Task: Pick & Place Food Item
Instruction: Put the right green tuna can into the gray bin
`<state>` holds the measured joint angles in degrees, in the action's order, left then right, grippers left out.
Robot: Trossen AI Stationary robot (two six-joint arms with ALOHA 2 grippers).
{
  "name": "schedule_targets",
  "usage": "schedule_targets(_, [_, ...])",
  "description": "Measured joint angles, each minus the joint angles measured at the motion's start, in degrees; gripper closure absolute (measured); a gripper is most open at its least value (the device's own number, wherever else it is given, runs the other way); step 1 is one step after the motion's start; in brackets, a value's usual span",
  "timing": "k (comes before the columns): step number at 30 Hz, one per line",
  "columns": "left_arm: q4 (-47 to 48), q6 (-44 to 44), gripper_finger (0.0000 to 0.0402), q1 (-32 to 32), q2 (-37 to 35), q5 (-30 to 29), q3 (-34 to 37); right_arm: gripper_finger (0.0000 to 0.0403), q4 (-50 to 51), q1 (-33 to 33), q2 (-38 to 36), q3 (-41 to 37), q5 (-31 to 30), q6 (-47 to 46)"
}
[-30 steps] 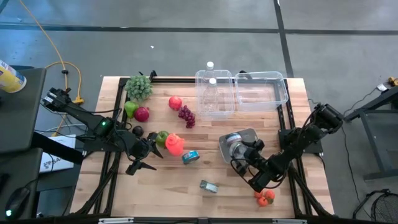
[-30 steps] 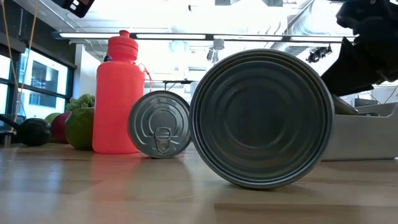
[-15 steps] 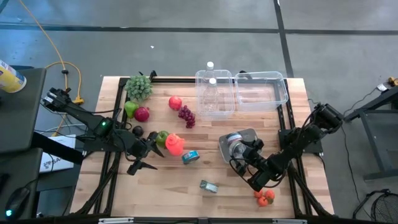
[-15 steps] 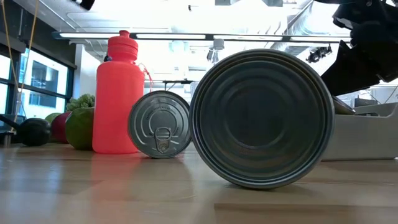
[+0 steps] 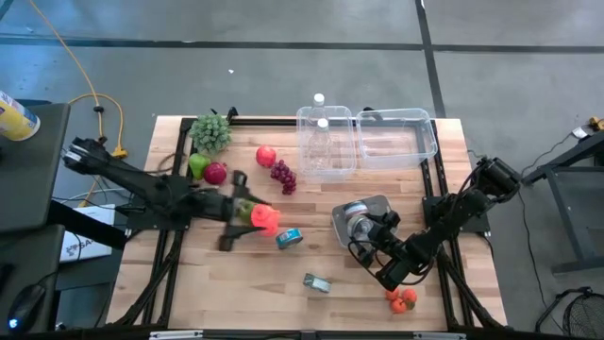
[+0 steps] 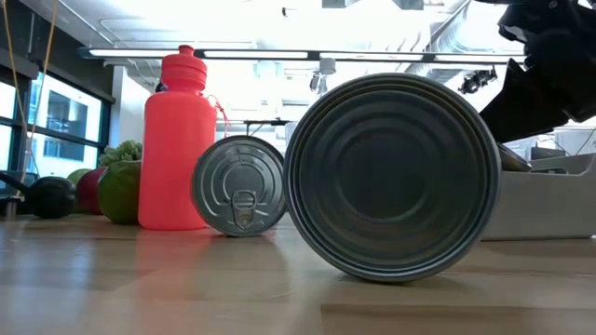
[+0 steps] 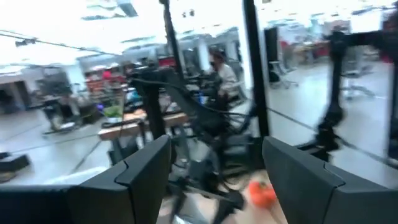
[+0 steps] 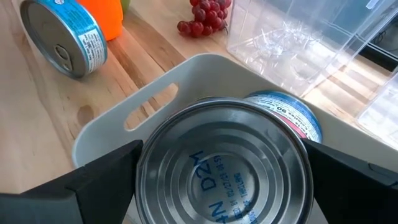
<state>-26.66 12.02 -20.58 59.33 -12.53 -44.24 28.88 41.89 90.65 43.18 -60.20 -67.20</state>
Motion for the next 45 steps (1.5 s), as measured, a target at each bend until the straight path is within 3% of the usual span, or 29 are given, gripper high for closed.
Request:
schedule_targets(3, [-4.8, -2.5, 0.0156, 4.9, 10.2, 0.3, -0.8, 0.0004, -0.4, 0.0, 0.0, 0.0, -0.1, 0.1])
schedule_targets(8, [-7.0, -15.2, 0.0156, 12.5, 26.2, 3.7, -7.7, 0.0004, -2.2, 0.0, 0.0, 0.0, -0.9, 2.9])
schedule_targets(16, [-6.9, -15.0, 0.0156, 16.7, 42.3, 12.9, -19.5, 0.0004, -6.8, -0.7, 0.0, 0.0, 1.2, 8.7])
schedule_targets(27, [-8.7, -6.8, 0.0156, 15.8, 52.9, 13.2, -26.9, 0.0004, -6.9, -3.1, 0.0, 0.0, 2.1, 9.2])
schedule_targets(35, [-8.9, -1.4, 0.0156, 15.8, 55.4, 12.6, -27.9, 0.0004, -8.8, -3.4, 0.0, 0.0, -0.4, 13.1])
schedule_targets(45, [-7.3, -1.3, 0.0156, 16.3, 55.8, 11.7, -27.9, 0.0004, -11.2, -3.2, 0.0, 0.0, -4.2, 16.9])
